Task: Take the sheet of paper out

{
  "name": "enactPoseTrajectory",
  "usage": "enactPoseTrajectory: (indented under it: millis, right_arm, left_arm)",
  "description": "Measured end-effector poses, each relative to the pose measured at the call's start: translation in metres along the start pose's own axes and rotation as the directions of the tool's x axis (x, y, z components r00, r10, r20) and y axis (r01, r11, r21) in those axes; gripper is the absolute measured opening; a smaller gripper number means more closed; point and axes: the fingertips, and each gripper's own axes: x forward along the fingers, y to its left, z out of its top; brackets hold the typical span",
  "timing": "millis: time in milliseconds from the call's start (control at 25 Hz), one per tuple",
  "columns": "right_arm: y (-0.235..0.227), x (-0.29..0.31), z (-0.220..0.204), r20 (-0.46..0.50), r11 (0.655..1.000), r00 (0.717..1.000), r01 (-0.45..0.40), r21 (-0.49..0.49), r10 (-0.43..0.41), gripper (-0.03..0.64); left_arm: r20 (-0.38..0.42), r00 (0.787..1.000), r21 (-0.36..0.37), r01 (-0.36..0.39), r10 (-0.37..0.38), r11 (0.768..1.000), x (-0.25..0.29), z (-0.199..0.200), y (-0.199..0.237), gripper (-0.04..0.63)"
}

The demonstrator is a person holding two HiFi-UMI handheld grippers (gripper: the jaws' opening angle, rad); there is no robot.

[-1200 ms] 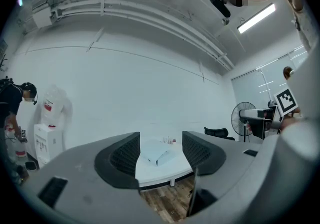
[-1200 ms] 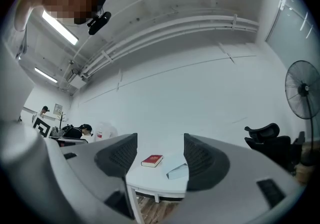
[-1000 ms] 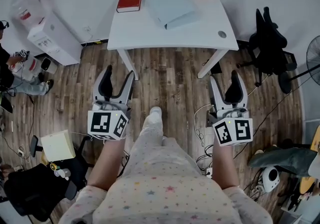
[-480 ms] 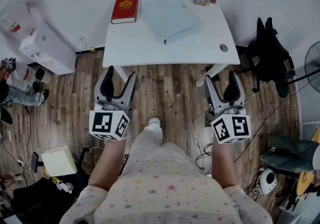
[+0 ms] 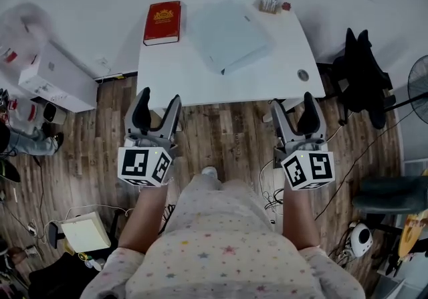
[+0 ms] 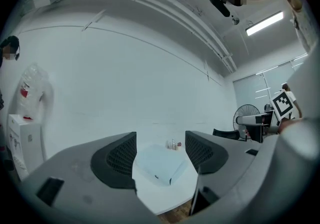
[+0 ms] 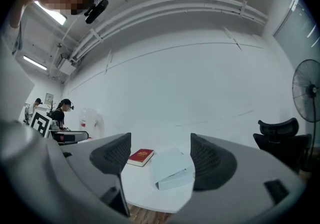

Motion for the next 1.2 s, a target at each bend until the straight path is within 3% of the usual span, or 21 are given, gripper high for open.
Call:
enactPoseTrajectory:
  millis: [560, 960, 1200]
  right_arm:
    - [-0.011, 0.047, -0.007, -0.034, 1.000, 0.999, -0.007, -0.002, 0.006, 0.354]
    - [-0.029, 0.126, -0.011, -0.047, 0.994, 0.993, -0.108, 0.014, 0.109, 0.354]
    - [-0.064, 0.177, -0.014, -0.064, 0.984, 0.982, -0.174, 0.024, 0.175, 0.354]
  left_arm:
    - [-0.020, 1.000, -0.032, -0.007, 0.007, 0.999, 0.040, -0.015, 0.022, 0.281]
    - [-0.030, 0.995, -0.026, -0.099, 0.098, 0.995, 0.087, -0.018, 0.046, 0.281]
    - [-0.038, 0.989, -0.020, -0.143, 0.142, 0.989, 0.137, -0.022, 0.040, 0.281]
